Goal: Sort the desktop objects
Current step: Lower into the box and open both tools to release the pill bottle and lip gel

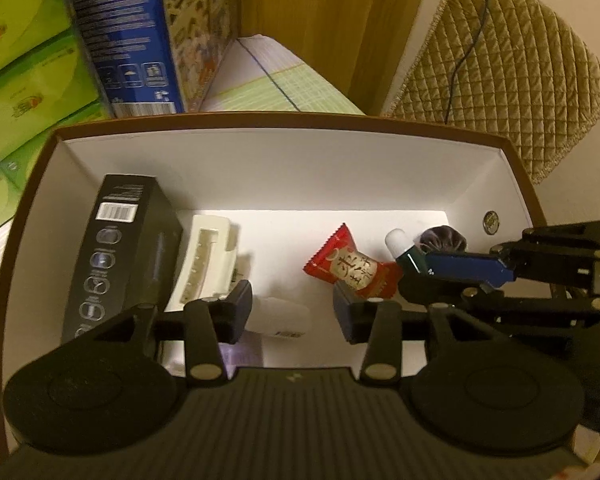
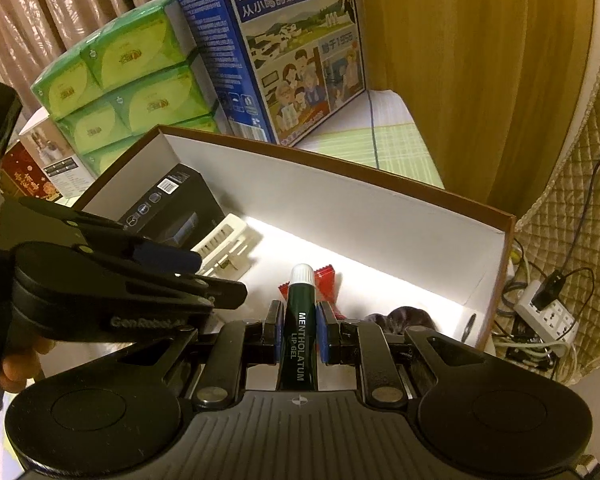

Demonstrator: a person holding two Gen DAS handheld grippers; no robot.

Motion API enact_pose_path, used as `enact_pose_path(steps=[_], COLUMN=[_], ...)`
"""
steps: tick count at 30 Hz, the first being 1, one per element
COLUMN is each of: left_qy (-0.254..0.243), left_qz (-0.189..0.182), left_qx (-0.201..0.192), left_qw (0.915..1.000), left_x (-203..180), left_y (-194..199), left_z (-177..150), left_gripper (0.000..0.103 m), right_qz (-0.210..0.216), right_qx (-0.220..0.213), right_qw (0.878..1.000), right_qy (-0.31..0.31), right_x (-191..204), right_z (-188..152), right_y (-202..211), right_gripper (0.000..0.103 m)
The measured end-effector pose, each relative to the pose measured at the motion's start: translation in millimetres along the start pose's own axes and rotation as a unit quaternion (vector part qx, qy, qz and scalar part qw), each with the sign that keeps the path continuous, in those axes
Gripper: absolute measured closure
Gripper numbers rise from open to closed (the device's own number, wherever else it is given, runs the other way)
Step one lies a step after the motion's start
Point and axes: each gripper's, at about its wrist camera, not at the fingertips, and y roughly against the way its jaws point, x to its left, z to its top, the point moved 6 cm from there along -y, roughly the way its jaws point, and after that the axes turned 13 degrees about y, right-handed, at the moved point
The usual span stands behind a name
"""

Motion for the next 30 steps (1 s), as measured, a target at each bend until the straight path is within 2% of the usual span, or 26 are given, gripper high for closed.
enact_pose_path(steps=[4,9,13,15,18,19,20,21,22,23,26,30], left_qy=[0.014,0.029,0.038,0.042,0.054,0.058,0.061,0.062,0.063,0.063,0.062,0.056], left_qz=[0.009,0.020,0.036,0.041,0.045,0.047,0.049,0.051,0.054,0.057,0.065,0.078], left_qx=[-0.010,-0.019,-0.025,-0.029,-0.035,-0.037,-0.039,-0.041,-0.044,-0.048,-0.059,-0.078], left_qw=[0.9998,0.9992,0.9983,0.9979,0.9969,0.9965,0.9962,0.9959,0.9956,0.9952,0.9942,0.9924], left_x=[9.9,23.2,34.0,38.7,46.0,48.3,49.6,51.2,52.6,53.9,55.2,53.3], left_y=[11.1,24.7,33.7,39.1,47.9,51.1,54.1,57.4,60.6,64.1,74.3,87.7], left_z=[3.6,4.9,1.0,-2.7,-6.9,-8.4,-9.1,-10.9,-12.6,-14.1,-19.6,-29.1], left_gripper=[0.050,0.049,0.037,0.036,0.030,0.028,0.027,0.024,0.021,0.019,0.013,0.006], right_qz=[0.009,0.017,0.025,0.024,0.030,0.032,0.032,0.031,0.030,0.028,0.025,0.031], right_qx=[0.000,-0.001,-0.014,-0.019,-0.020,-0.020,-0.022,-0.024,-0.028,-0.034,-0.036,-0.047], right_qw=[1.000,1.000,1.000,0.999,0.999,0.999,0.999,0.999,0.999,0.999,0.999,0.998], right_qy=[0.003,0.007,0.005,0.008,0.011,0.010,0.008,0.006,0.005,0.005,0.006,0.002], right_x=[5.0,12.2,15.6,17.7,21.1,21.8,22.3,23.1,24.3,25.9,31.4,39.9], right_z=[2.4,6.6,11.9,13.7,13.5,12.5,11.3,10.1,8.3,6.5,-0.8,-11.5], right_y=[-3.8,-9.2,-10.5,-9.3,-6.7,-4.5,-1.5,2.2,7.4,12.7,25.9,44.7], right_gripper=[0.089,0.089,0.089,0.088,0.082,0.072,0.057,0.048,0.034,0.025,0.008,0.002])
